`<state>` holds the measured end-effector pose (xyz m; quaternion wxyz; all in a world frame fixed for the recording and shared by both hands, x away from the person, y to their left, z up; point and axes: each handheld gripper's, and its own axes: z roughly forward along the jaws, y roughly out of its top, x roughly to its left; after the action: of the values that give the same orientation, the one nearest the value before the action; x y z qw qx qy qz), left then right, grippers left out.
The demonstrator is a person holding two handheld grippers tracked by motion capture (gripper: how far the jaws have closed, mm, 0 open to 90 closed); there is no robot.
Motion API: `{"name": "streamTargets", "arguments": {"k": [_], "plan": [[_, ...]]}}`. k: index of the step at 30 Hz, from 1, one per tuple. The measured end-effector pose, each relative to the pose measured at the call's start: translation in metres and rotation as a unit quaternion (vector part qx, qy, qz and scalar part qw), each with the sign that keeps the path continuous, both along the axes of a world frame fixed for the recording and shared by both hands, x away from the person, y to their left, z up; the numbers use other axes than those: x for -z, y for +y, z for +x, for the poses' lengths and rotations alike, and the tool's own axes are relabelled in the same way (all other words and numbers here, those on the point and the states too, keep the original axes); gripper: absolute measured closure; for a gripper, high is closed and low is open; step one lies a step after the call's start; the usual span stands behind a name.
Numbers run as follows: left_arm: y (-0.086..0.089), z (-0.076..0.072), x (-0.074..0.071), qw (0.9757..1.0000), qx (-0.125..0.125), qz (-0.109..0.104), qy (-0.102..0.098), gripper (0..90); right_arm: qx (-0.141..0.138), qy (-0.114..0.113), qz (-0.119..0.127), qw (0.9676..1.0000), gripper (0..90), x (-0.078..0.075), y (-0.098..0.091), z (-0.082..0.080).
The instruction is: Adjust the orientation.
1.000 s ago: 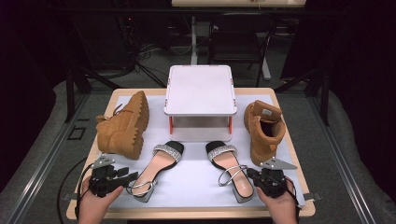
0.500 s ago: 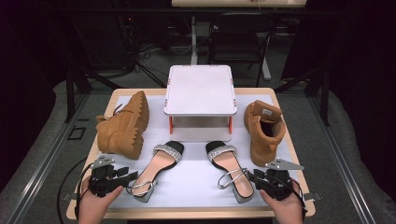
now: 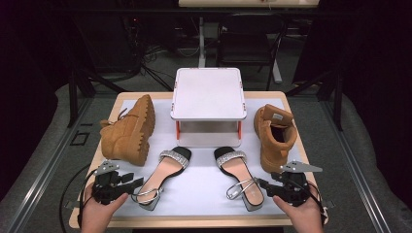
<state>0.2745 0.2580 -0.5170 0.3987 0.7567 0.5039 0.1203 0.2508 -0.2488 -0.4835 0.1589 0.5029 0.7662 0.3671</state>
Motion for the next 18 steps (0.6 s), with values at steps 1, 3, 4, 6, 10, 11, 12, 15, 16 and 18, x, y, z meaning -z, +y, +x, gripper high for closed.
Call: {"name": "streamTargets", "arguments": {"k": [1, 3, 4, 6, 10, 11, 12, 15, 16, 18], "plan": [[0.0, 0.0, -0.001, 1.0, 0.002, 0.003, -0.005, 50.6, 0.0, -0.002, -0.002, 1.0, 42.4, -0.001, 0.001, 0.001], [-0.001, 0.0, -0.002, 0.9999, 0.003, 0.007, -0.011, 50.8, 0.0, -0.004, -0.001, 1.0, 40.4, -0.003, 0.005, 0.003], [-0.001, 0.0, -0.003, 0.9999, 0.003, 0.006, -0.012, 50.8, -0.003, -0.002, -0.002, 1.0, 39.0, -0.004, 0.005, 0.004], [-0.002, 0.0, -0.004, 0.9999, 0.004, 0.007, -0.014, 50.7, -0.009, 0.007, -0.004, 0.9999, 35.4, -0.005, 0.009, 0.007], [-0.004, 0.0, -0.006, 0.9998, 0.013, 0.009, -0.015, 50.6, -0.017, 0.008, -0.022, 0.9996, 30.8, -0.005, 0.017, 0.012], [-0.004, 0.001, -0.007, 0.9998, 0.014, 0.01, -0.013, 50.6, -0.017, 0.009, -0.022, 0.9996, 30.8, -0.005, 0.019, 0.013], [-0.006, 0.001, -0.007, 0.9998, 0.013, 0.009, -0.011, 50.4, -0.022, 0.01, -0.024, 0.9994, 31.2, -0.005, 0.021, 0.014], [-0.008, 0.003, -0.008, 0.9997, 0.017, 0.018, 0.001, 48.3, -0.031, 0.012, -0.03, 0.999, 36.8, -0.005, 0.027, 0.015], [-0.009, 0.003, -0.008, 0.9996, 0.017, 0.02, 0.001, 47.6, -0.036, 0.013, -0.034, 0.9987, 36.9, -0.004, 0.03, 0.016], [-0.009, 0.004, -0.009, 0.9997, 0.017, 0.02, 0.0, 47.7, -0.036, 0.015, -0.04, 0.9984, 37.0, -0.004, 0.032, 0.018]]}}
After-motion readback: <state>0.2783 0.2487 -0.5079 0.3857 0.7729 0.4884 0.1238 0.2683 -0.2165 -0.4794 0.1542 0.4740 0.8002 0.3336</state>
